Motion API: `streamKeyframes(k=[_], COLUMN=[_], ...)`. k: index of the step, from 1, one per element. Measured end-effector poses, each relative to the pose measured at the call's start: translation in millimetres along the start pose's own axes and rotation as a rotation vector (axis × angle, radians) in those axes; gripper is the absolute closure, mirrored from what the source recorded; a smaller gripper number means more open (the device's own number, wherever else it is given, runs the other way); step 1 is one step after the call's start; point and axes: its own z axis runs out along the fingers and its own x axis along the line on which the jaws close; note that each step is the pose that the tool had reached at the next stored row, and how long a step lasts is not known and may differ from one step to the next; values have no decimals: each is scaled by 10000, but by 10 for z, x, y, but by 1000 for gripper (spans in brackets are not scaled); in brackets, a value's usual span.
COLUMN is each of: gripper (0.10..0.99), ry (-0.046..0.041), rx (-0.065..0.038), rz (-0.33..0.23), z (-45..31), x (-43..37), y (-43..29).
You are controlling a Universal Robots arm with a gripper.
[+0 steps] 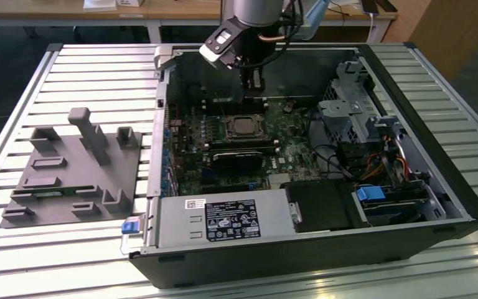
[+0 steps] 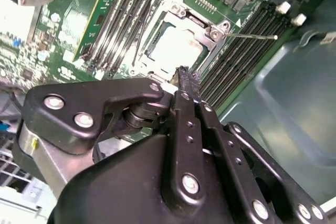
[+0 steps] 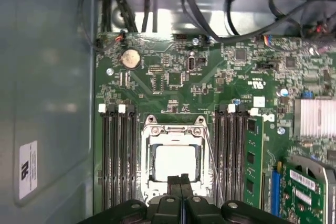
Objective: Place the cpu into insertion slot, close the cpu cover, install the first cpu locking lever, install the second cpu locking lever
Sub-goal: 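Install the first cpu locking lever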
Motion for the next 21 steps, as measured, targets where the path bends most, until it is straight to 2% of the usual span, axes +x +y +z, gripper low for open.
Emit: streamKeyframes(k=[14, 18, 21], gripper=[965, 965, 965], ry=[-16, -20, -22], rx=[-40, -48, -52], rz=[-2452, -2940, -3107], z=[9, 10, 14], x=[0, 0, 3], y=[0, -3, -13])
